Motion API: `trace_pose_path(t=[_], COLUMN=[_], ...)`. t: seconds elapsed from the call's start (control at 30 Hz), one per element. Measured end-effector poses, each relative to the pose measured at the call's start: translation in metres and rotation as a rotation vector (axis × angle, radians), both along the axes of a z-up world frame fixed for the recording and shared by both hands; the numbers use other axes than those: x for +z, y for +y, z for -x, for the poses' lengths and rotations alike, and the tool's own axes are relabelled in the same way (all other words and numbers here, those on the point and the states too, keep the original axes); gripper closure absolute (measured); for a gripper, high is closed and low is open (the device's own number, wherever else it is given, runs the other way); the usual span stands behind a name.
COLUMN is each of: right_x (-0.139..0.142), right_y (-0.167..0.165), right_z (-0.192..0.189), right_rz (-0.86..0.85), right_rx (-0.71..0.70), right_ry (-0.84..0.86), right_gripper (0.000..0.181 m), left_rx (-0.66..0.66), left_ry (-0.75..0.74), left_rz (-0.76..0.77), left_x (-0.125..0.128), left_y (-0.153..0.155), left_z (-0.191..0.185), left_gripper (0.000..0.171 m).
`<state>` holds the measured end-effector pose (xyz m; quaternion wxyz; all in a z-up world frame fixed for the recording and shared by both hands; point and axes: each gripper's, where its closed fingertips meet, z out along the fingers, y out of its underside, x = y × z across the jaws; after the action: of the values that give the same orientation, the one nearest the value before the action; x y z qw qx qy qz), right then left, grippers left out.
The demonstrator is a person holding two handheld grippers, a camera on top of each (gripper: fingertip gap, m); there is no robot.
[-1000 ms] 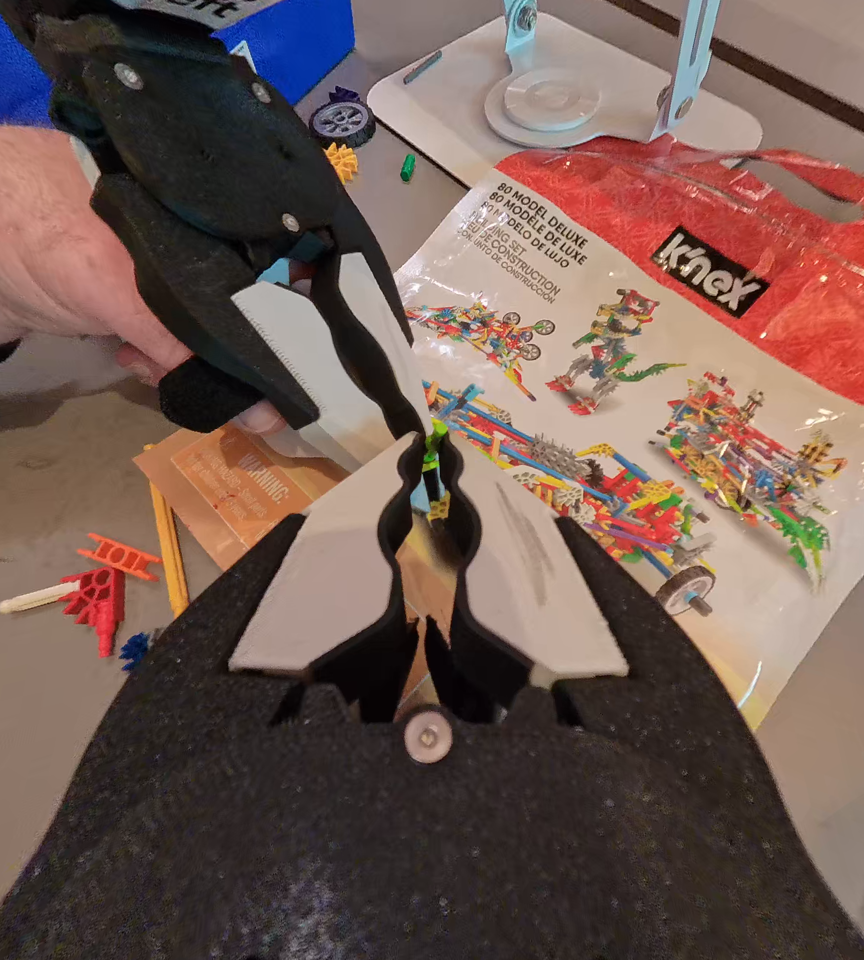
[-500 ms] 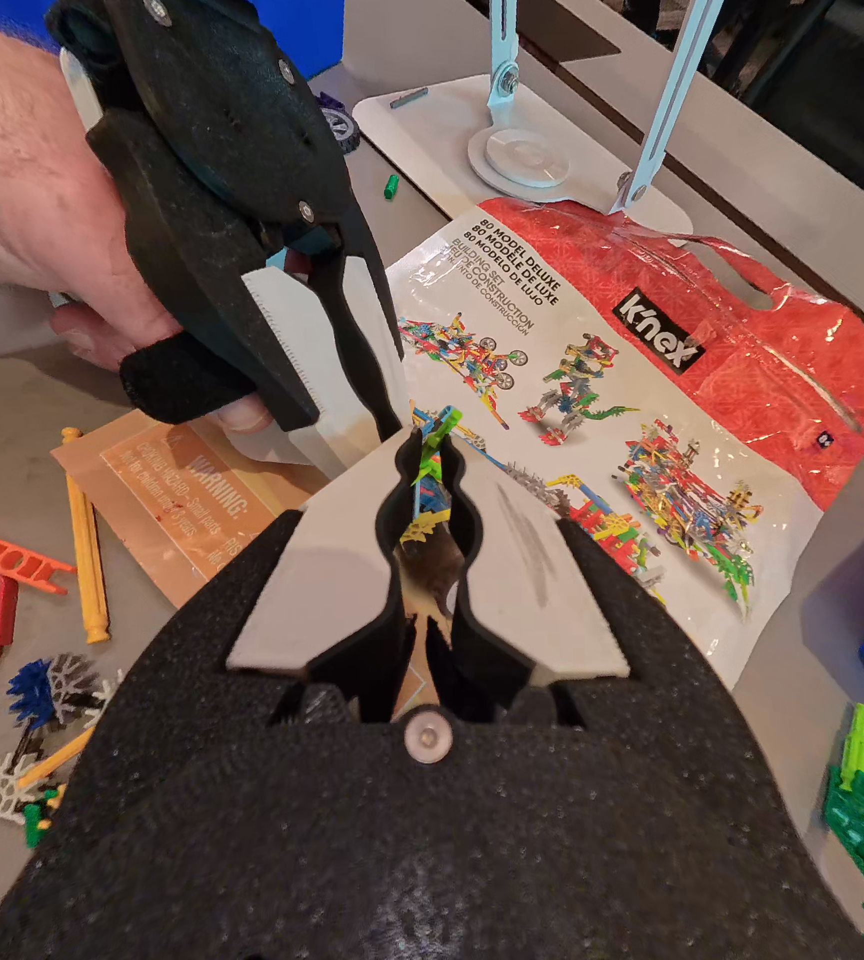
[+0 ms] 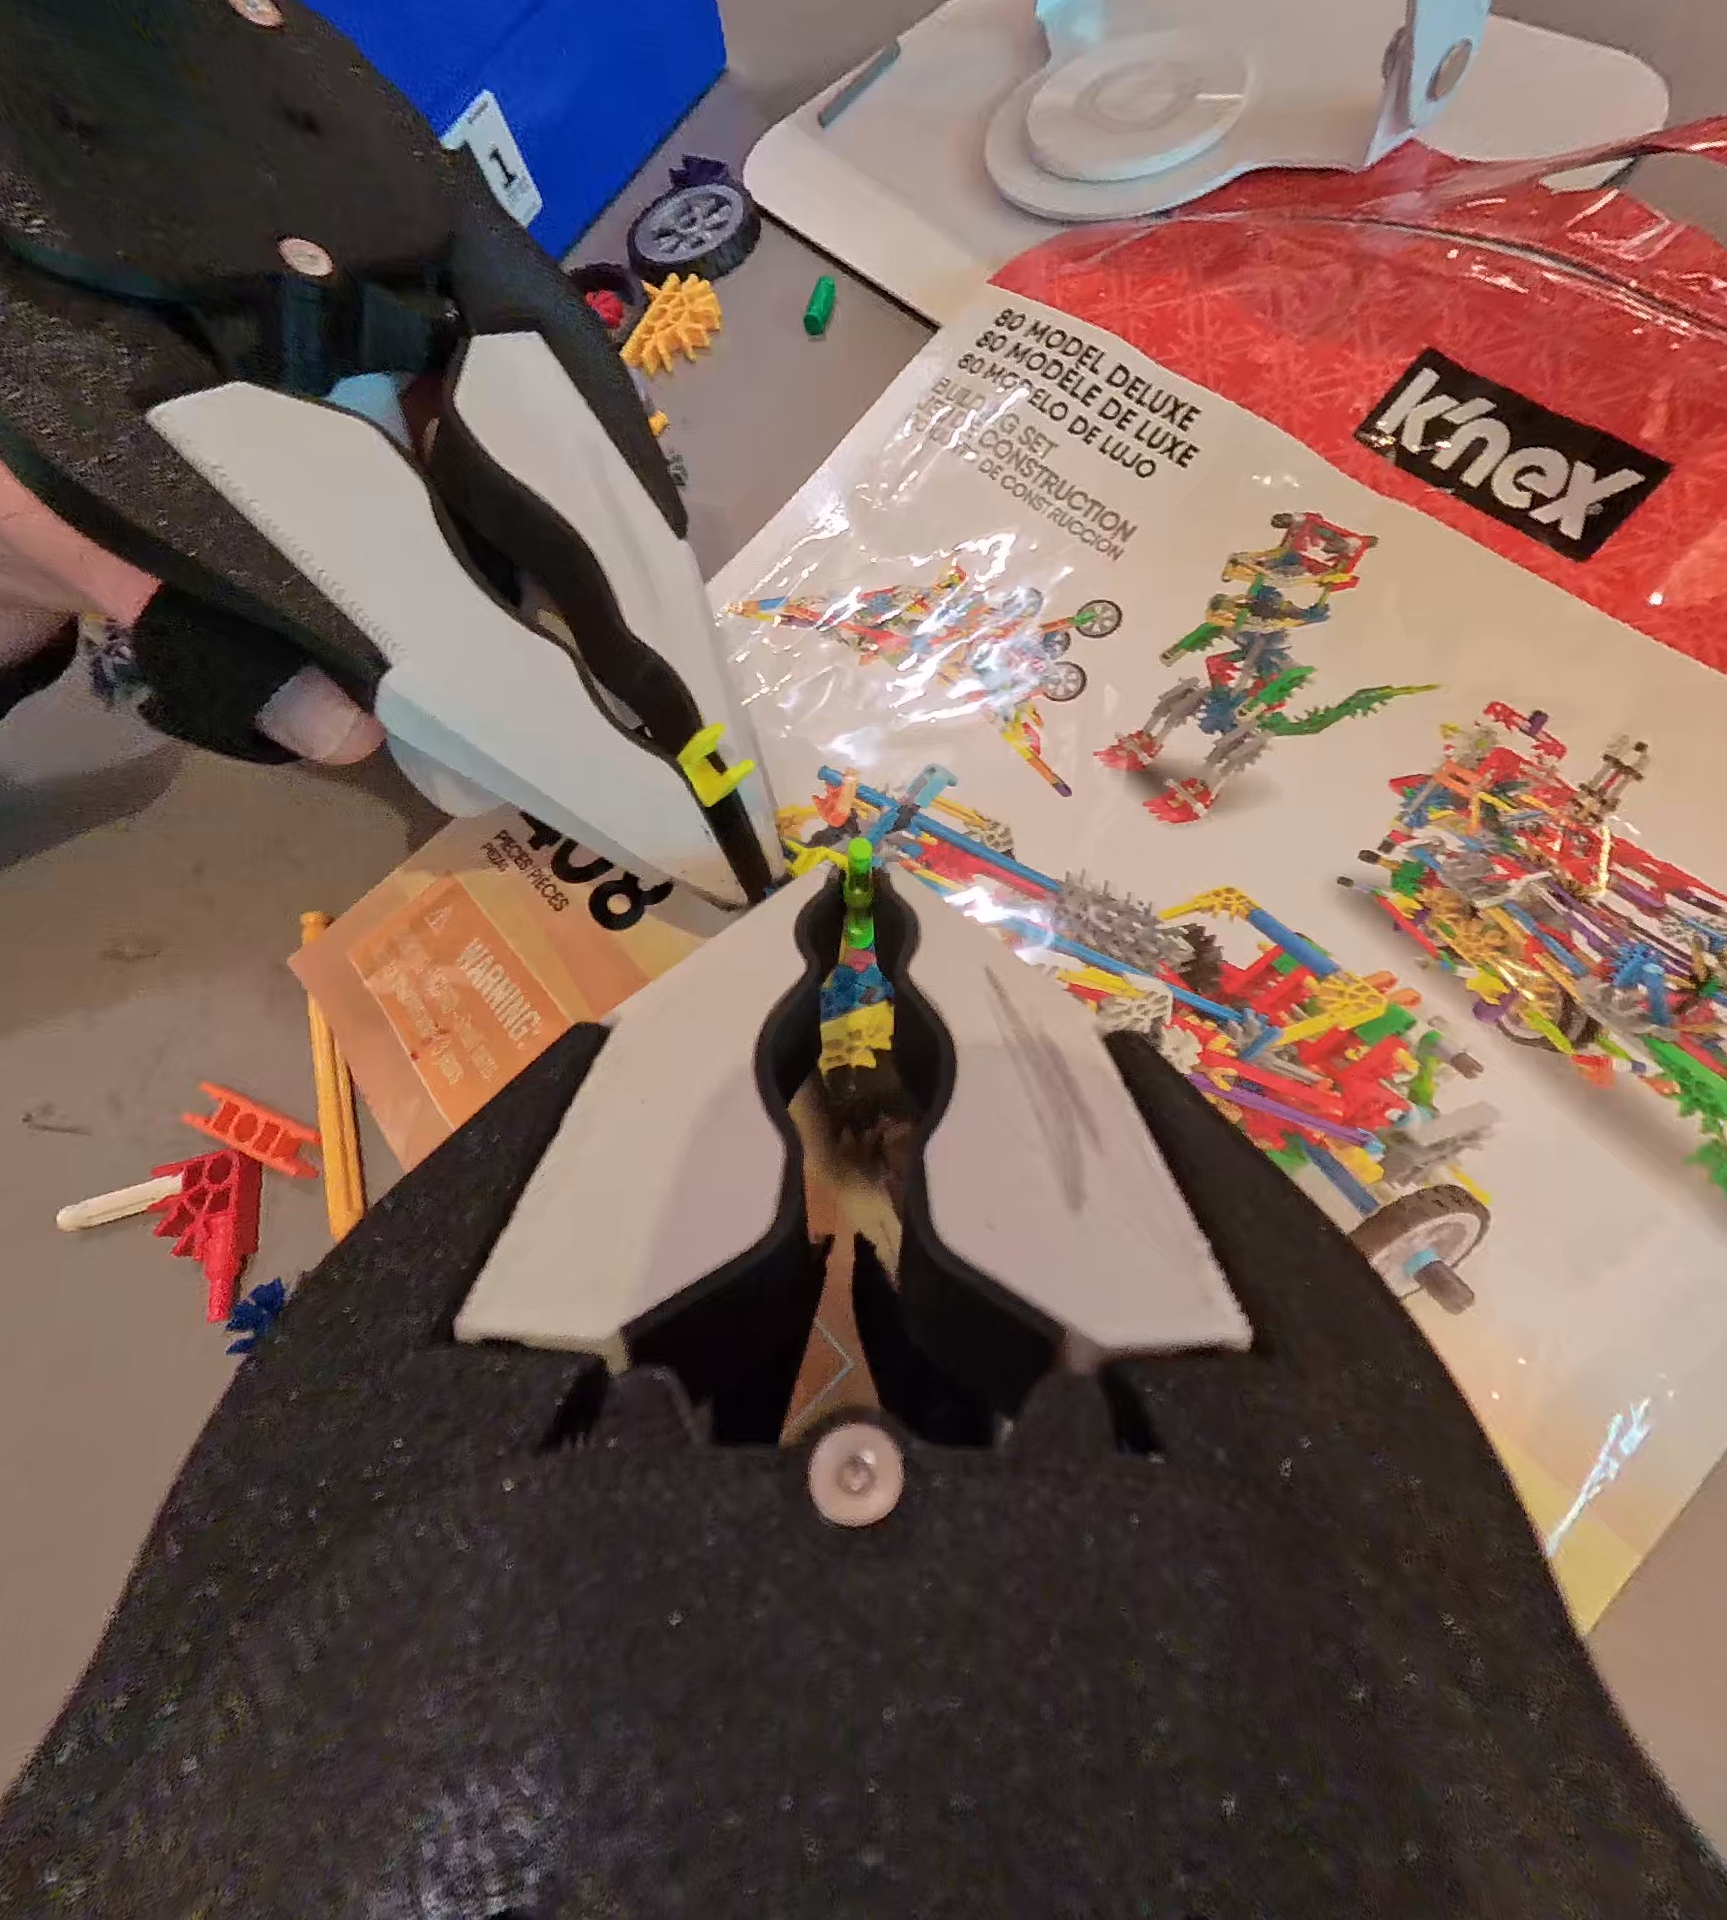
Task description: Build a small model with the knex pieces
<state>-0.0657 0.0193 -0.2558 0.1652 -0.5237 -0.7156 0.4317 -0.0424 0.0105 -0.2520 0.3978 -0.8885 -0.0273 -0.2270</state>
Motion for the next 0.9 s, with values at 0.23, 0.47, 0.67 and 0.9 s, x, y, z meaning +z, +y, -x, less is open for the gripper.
trace_pose_path(t=[0.23,0.47,0.67,0.9], right_x=[-0.001,0.031,0.045,0.045], right_y=[-0.002,-0.017,-0.036,-0.045], right_z=[-0.003,-0.019,-0.039,-0.053], right_rz=[0.015,0.001,0.069,0.078], right_rx=[0.014,0.094,0.225,0.272], right_ry=[-0.031,0.097,0.139,0.134], right_gripper=[0.16,0.164,0.169,0.168], left_rx=[-0.037,-0.087,-0.188,-0.247], left_ry=[0.06,0.227,0.243,0.213], left_rz=[0.026,-0.018,-0.02,-0.065], left_x=[-0.006,0.0,0.008,0.017], left_y=[-0.008,-0.015,-0.021,-0.023], left_z=[-0.003,-0.013,-0.03,-0.043], left_gripper=[0.17,0.17,0.17,0.17])
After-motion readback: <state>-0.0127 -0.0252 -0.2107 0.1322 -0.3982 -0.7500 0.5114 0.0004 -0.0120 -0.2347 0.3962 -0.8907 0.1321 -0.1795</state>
